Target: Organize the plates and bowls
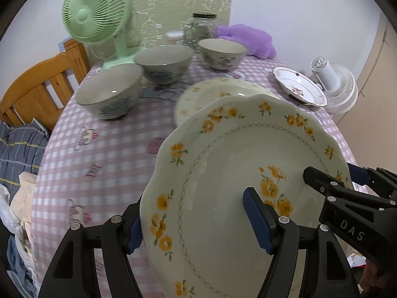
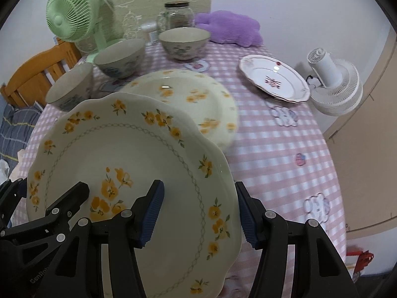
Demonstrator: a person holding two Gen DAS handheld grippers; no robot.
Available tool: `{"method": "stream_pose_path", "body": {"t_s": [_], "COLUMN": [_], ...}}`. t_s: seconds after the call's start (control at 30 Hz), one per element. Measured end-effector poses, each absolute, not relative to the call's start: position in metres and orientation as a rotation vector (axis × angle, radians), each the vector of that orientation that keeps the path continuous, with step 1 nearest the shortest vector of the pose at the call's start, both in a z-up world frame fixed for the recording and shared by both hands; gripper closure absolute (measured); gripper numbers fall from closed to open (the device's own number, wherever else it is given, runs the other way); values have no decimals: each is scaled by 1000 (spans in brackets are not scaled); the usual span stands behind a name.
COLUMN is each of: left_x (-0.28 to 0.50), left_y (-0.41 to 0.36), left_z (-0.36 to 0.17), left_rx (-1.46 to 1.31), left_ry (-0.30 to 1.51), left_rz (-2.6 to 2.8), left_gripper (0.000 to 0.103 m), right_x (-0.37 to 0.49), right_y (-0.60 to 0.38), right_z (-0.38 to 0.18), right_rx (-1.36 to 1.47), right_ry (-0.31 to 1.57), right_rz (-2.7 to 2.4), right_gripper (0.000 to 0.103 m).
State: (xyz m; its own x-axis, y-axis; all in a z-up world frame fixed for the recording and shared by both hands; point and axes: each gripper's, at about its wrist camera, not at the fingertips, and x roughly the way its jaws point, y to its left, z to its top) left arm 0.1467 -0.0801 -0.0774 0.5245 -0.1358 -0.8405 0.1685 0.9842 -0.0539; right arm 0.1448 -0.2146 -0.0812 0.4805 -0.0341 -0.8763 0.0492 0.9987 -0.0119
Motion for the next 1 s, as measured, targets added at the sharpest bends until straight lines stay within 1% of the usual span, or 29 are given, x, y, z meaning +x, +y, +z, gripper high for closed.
{"method": "stream_pose_path", "body": {"t_s": [0.5,0.73,1.0], "left_x": [147,149,155], "left_y": [-188,-217,-226], "left_z": [-100,-115,-128], "left_rx": [63,88,81], "left_ry": [1023,1066,1111], "left_rz": [-231,-251,-222], "left_gripper": [31,31,31], "right_x": [136,134,136], "right_y": [-326,-357,-368], "right_z": [-103,-120,-130], "right_rx": [21,30,19], "right_ry": [1102,1155,1176], "right_rz": [-102,-129,-112], "right_gripper": [42,42,42]}}
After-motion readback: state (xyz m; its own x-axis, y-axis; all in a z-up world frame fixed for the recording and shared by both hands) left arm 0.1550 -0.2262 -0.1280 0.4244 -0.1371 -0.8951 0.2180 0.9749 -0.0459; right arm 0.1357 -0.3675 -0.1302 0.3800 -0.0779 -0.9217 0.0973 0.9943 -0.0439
